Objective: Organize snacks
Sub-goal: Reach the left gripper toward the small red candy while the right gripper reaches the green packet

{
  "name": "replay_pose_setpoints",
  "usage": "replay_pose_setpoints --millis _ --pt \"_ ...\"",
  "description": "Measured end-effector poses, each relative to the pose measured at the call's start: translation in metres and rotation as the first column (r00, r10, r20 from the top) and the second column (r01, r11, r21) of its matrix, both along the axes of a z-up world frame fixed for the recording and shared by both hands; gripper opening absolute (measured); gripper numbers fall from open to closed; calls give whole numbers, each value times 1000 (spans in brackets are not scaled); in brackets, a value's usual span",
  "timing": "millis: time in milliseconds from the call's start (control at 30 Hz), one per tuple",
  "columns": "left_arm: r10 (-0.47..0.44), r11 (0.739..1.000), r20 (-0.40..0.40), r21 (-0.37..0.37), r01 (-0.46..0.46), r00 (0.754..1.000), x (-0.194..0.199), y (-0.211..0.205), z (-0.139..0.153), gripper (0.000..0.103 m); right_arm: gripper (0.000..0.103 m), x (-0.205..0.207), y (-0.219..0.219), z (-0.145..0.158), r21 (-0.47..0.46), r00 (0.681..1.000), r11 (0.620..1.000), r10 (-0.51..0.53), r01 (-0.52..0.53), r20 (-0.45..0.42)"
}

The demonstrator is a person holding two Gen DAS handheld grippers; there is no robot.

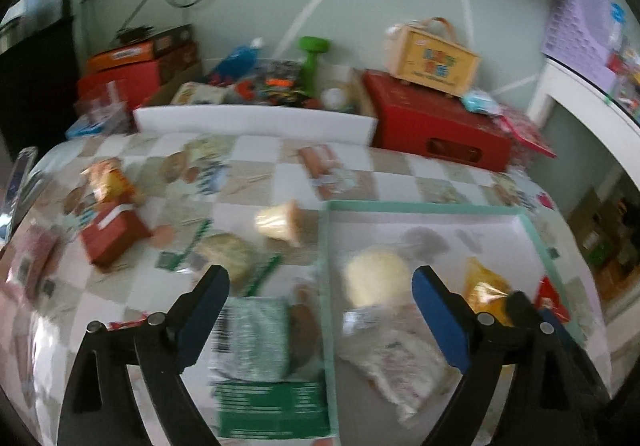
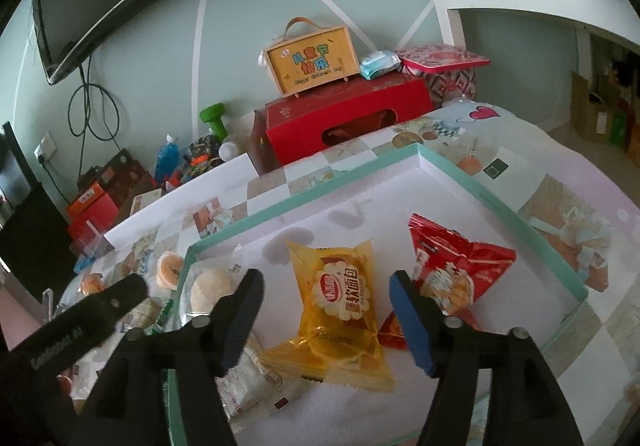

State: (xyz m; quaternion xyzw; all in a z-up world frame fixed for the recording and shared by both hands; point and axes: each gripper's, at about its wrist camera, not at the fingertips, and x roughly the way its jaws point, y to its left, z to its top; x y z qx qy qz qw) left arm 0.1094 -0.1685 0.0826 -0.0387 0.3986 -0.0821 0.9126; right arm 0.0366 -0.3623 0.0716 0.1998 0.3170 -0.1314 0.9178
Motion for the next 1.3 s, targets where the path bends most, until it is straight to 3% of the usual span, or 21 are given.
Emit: replay_pose_setpoints --millis 67,167,267,933,1300 --pt "53 999 -20 0 -53 998 4 12 -5 94 80 1 0 -1 -5 1000 1000 -1 1 -8" --pt "108 994 -44 -4 -109 993 7 27 -11 103 92 3 2 0 -20 1000 1000 1 -1 -15" --pt "143 990 -58 0 -144 988 7 40 -15 103 103 5 7 -1 -44 1000 999 11 -12 -24" --pt "300 954 -108 12 -301 948 -1 112 -25 103 103 18 47 -1 -131 995 986 94 -99 -44" --pt "328 943 -132 -16 -333 935 -2 138 -24 103 103 29 97 2 -126 971 963 234 -239 -58"
